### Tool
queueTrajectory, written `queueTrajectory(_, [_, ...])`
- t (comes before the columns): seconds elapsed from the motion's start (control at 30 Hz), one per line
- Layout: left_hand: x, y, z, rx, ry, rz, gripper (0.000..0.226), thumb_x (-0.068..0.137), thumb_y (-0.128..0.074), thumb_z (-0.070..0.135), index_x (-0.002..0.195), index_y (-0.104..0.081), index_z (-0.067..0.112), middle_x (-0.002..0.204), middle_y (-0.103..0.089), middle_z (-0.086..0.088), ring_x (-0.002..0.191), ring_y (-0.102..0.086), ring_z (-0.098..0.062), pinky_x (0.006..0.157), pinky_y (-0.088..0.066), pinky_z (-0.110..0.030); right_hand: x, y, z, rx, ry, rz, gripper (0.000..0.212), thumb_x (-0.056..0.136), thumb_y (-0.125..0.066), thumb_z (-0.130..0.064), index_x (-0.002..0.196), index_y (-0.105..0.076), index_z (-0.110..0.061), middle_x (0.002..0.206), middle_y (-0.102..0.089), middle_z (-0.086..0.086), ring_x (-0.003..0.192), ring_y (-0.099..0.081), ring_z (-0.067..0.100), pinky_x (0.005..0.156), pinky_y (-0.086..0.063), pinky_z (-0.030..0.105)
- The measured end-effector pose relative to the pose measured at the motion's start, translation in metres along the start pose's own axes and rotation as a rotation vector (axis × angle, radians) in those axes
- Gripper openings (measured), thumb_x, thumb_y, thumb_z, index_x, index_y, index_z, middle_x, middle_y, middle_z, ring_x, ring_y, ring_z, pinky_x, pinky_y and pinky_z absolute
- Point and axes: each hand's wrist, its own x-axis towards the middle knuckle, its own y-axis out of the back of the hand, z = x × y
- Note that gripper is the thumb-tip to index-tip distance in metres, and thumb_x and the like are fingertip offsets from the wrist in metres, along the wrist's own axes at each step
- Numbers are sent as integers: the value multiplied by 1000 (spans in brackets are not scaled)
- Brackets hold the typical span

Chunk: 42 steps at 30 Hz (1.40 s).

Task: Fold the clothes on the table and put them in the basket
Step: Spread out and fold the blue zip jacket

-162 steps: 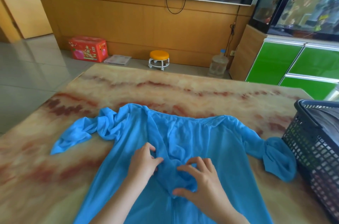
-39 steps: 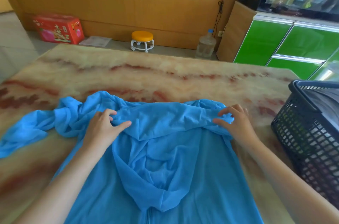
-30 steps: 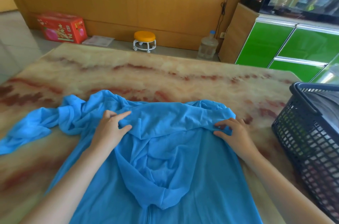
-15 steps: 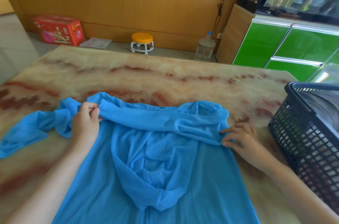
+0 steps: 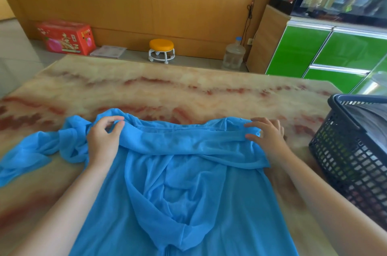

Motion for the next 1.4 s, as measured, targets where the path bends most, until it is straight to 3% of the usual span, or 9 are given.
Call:
queueTrajectory(0.1, [7,1,-1,7,-77,58,11,90,-58,9,98,-67,8,99,-65,3,79,-56,0,76,-38,-9,22,-5,-2,63,-32,53,9,88,-65,-25,82,-66,-32,101,-66,-11,111,-43,15,78,-11,22])
queueTrajectory(0.23, [22,1,-1,28,-94,115,11,90,-58,8,97,-66,7,96,-66,-4,94,-59,-15,81,-39,-21,46,-2,-6,183,-150,125,18,98,-47,-25,85,-60,-29,81,-63,-3,110,-49,26,79,-14,24])
queueTrajectory(0.47, [24,-8,-13,262,-46,-21,27,95,-54,20,117,-60,6,115,-62,-13,100,-57,-31,88,-39,-36,31,-13,-18,-37,-90,2,35,93,-56,-38,126,-56,-25,132,-46,0,124,-27,24,103,-14,33])
queueTrajectory(0.67, [11,-6,-19,326,-73,-184,52,79,-74,10,127,-54,4,127,-45,-20,107,-55,-32,100,-39,-37,-48,-3,-15,-11,251,38,43,72,-59,-62,103,-67,-34,112,-52,-16,100,-36,9,89,-17,19])
queueTrajectory(0.8, [5,-2,-21,284,-117,-217,36,79,-62,-14,109,-66,7,117,-45,-12,88,-61,-27,86,-43,-22,-77,-2,7,-29,310,38,36,74,-52,-58,91,-70,-32,97,-57,-22,92,-36,0,95,-12,5])
queueTrajectory(0.93, [10,-2,-17,228,-239,-93,34,79,-55,-20,91,-72,7,103,-56,-11,74,-57,-16,72,-39,-8,-71,7,15,-87,296,145,29,78,-52,-48,80,-72,-27,82,-58,-25,87,-41,5,84,-21,19])
queueTrajectory(1.13, [-7,-2,-9,364,-519,-248,20,85,-58,5,94,-75,11,104,-70,-7,105,-62,-28,95,-39,-30,-83,8,6,-131,316,11,54,86,-33,-71,105,-70,-37,120,-56,-19,112,-42,15,98,-19,22])
queueTrajectory(1.27, [-30,-8,-16,654,-389,-670,56,97,-29,49,146,-35,22,156,-20,-1,146,-13,-18,117,-9,-35,-78,-3,-27,13,317,-187,65,85,-17,-77,138,-37,-45,150,-19,-28,142,-10,-6,114,-2,14])
queueTrajectory(1.4, [-32,1,-24,854,-307,-652,63,93,-6,59,150,-3,33,157,11,9,146,9,-13,117,1,-33,-69,-25,-58,-13,205,-357,81,78,-2,-81,144,-26,-41,149,-5,-26,144,-4,-1,118,-7,23])
